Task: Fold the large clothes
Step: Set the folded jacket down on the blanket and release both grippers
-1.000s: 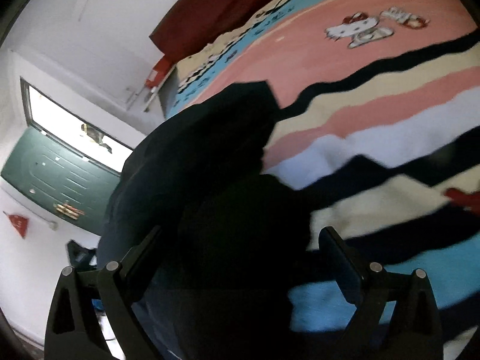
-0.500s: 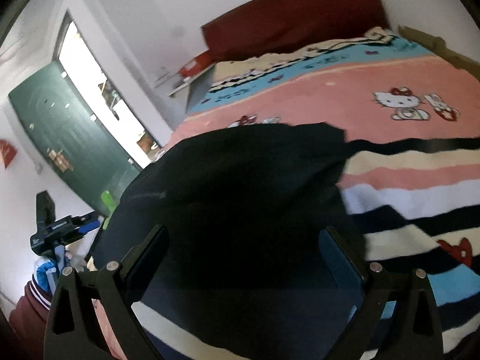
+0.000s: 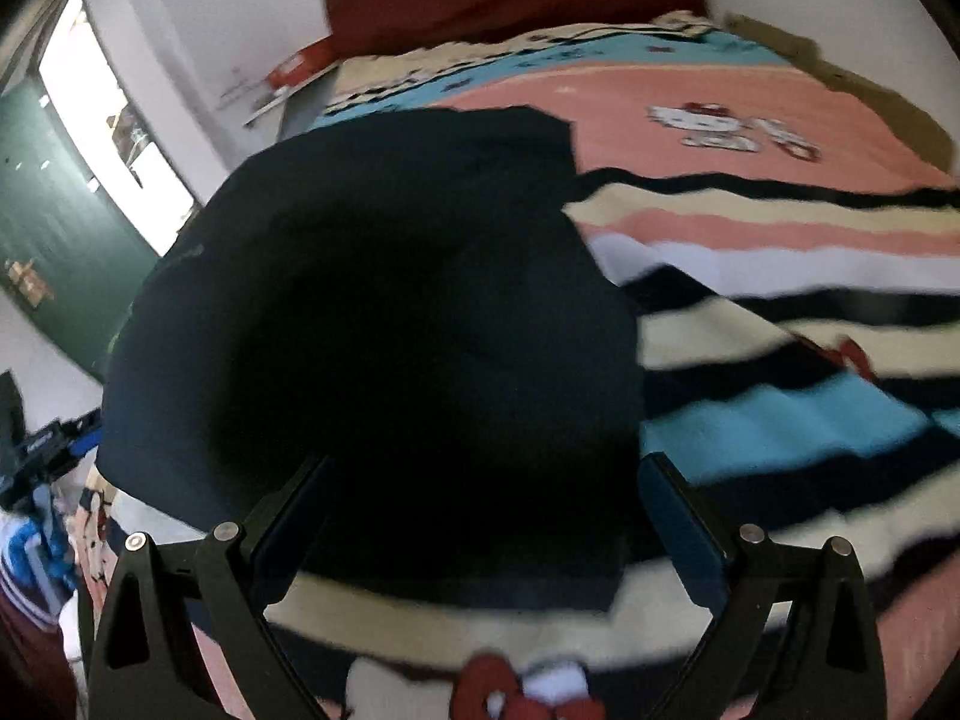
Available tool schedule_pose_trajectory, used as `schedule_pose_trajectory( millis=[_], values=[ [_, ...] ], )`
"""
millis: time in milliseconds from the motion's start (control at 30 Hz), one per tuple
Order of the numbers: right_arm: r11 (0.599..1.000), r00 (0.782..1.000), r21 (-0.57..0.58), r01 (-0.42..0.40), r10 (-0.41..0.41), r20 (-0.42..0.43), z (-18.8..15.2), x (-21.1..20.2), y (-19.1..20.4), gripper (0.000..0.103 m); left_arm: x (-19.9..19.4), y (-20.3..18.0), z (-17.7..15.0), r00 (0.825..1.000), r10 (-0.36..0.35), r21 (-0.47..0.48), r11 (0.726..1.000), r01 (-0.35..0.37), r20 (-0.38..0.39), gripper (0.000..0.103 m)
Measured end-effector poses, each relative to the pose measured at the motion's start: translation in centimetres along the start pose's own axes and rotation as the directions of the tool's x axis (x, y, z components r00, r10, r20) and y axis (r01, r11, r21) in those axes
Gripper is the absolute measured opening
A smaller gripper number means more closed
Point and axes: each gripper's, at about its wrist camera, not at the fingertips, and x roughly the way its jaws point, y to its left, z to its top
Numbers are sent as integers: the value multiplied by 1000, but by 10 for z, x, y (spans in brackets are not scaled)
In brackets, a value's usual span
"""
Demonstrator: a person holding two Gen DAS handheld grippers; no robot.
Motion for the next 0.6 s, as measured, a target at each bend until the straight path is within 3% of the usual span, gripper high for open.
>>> schedule_pose_trajectory(
  millis=[133, 300, 367, 600],
  values=[
    [999, 997, 14, 46, -47, 56, -26, -42, 12, 98, -38, -21, -21, 998, 57, 93, 994, -61, 38, 51],
    [992, 980, -26, 127, -121, 157, -52, -95, 50, 99, -76, -45, -51, 992, 77, 159, 983, -92, 95, 52],
    [984, 965, -54, 172, -157, 211, -62, -116, 67, 100, -92, -53, -63, 989, 72, 172, 981, -93, 126, 61],
    [962, 911, -98, 256, -206, 358, -97, -168, 106, 102, -127, -76, -101, 977, 93, 208, 969, -133, 194, 63]
  ],
)
